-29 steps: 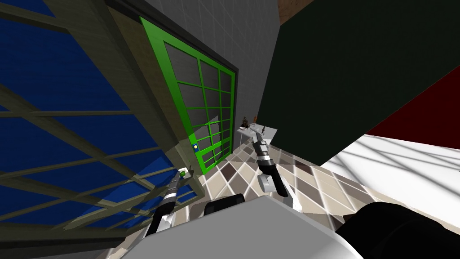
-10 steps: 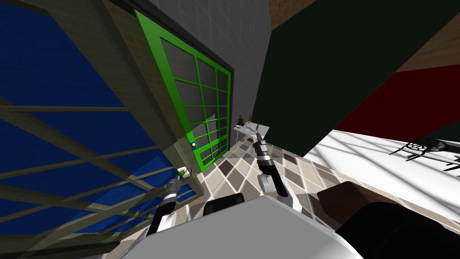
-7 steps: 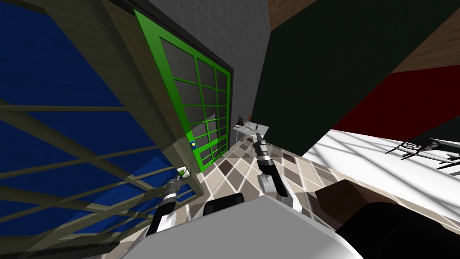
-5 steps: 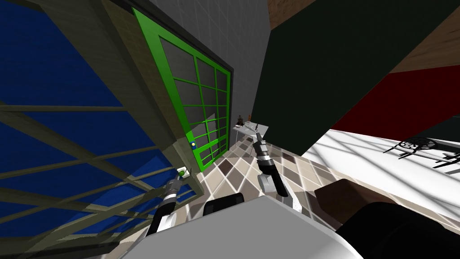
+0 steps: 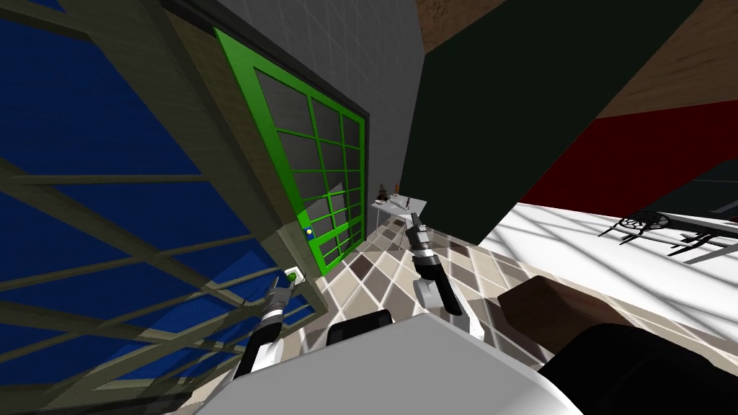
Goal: Pull the door open
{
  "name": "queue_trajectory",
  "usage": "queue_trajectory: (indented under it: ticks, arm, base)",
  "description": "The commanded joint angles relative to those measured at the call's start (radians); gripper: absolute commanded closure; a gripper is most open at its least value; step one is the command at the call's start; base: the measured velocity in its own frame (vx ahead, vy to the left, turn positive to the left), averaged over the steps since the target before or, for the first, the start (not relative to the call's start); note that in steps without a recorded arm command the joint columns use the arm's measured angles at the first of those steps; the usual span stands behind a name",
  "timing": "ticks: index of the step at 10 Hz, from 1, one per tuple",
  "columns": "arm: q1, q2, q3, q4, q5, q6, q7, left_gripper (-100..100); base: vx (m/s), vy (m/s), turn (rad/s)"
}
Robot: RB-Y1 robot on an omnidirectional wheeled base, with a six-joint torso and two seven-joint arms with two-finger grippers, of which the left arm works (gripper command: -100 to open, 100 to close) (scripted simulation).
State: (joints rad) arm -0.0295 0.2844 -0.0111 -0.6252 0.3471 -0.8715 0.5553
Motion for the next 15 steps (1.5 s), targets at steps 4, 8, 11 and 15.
queue_trajectory:
  ticks: [4,8,11,15]
  arm:
    - [0.004,-0.020,-0.020,-0.023,0.045,0.004,0.104,-100]
    - [0.006,-0.032,-0.033,-0.038,0.085,0.006,0.200,-100]
    - [0.008,-0.041,-0.042,-0.049,0.113,0.008,0.278,-100]
    - [0.010,-0.055,-0.056,-0.067,0.157,0.011,0.382,-100]
  base:
    - [-0.083,-0.016,-0.049]
    - [-0.056,0.016,-0.036]
    - [-0.046,0.006,-0.040]
    - [-0.057,0.011,-0.042]
